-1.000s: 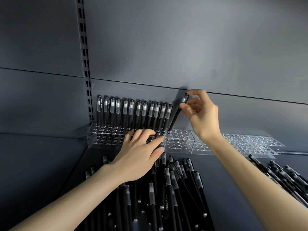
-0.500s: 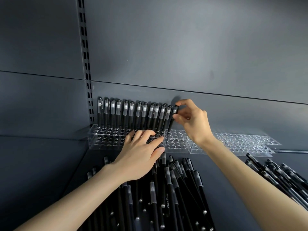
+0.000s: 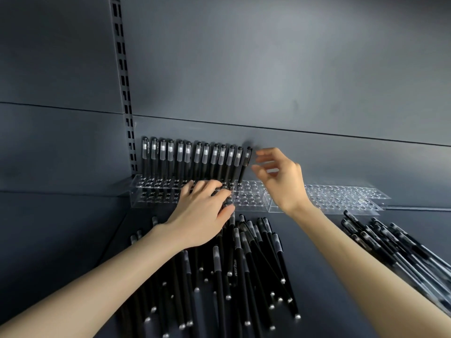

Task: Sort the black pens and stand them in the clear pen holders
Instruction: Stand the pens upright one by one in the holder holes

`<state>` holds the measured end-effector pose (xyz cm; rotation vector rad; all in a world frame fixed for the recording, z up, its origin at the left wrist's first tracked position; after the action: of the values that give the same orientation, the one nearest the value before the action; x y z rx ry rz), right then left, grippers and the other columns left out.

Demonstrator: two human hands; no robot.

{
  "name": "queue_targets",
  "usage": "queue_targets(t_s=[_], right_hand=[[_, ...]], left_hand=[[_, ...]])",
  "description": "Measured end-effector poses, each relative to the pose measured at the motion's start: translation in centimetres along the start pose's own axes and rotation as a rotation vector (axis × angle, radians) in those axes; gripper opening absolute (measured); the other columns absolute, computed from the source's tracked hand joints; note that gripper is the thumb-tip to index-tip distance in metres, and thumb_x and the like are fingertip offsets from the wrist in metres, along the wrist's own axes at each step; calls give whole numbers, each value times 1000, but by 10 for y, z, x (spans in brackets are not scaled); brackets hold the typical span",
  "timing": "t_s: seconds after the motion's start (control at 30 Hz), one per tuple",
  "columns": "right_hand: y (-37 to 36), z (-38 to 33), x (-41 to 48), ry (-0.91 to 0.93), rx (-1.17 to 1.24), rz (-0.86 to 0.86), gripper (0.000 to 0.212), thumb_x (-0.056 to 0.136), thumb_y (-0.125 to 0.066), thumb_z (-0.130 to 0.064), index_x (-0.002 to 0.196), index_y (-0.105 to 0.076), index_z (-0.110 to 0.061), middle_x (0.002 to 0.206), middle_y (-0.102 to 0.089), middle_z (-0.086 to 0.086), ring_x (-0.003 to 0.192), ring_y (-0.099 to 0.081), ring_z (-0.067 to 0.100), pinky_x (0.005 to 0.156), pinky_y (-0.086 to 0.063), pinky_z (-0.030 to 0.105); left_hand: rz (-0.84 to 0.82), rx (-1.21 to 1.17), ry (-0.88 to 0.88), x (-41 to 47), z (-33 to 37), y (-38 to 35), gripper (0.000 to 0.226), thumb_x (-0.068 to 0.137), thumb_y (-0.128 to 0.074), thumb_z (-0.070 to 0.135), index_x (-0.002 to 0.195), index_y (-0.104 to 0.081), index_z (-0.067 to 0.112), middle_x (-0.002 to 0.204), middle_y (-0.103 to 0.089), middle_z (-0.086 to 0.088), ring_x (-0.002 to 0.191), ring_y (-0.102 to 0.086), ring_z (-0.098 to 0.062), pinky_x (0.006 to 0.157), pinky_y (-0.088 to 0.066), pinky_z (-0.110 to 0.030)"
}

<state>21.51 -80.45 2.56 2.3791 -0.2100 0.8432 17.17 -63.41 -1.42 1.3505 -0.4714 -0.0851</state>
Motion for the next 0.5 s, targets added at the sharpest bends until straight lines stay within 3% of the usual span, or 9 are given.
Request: queue_targets(t_s=[0.17, 0.3, 0.4, 0.5], right_hand=[[16, -2, -44, -49, 40, -121, 6, 92, -60, -16, 96, -63, -15, 88, -63, -9, 80, -59, 0, 66, -44, 6], [23, 1, -82, 15, -17, -330, 10, 91, -60, -18, 100, -63, -15, 94, -64, -1, 85, -61, 15, 76, -47, 18], [25, 4, -105, 89, -108, -484, 26, 93, -56, -29, 116, -59, -16, 114, -60, 2, 105, -54, 22, 92, -41, 29], [25, 4, -123, 120, -170, -626, 45, 97, -45, -37, 139, -41, -22, 149, -36, 2, 136, -28, 26, 112, -23, 36]], left_hand=[[30, -89, 112, -42, 22, 8, 40, 97, -35, 46, 130, -47, 27, 130, -45, 9, 122, -39, -12, 102, -29, -34], [88, -108, 283, -81, 47, 9, 44, 93, -39, 55, 124, -48, 26, 120, -47, 9, 116, -43, -12, 96, -36, -29], [126, -117, 421, -105, 71, 7, 55, 87, -40, 64, 122, -45, 23, 119, -45, 7, 116, -43, -14, 93, -37, -29], [96, -63, 523, -120, 91, 2, 70, 82, -39, 72, 126, -41, 18, 125, -44, 2, 121, -43, -19, 96, -38, -32]])
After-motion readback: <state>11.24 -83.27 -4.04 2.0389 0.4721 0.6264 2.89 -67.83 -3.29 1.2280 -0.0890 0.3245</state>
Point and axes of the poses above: each hand's wrist, its own x-axis towards the middle knuckle, its own y-axis out of the back of the hand, z = x × y, the point moved 2 cm from there along x, towards the middle knuckle
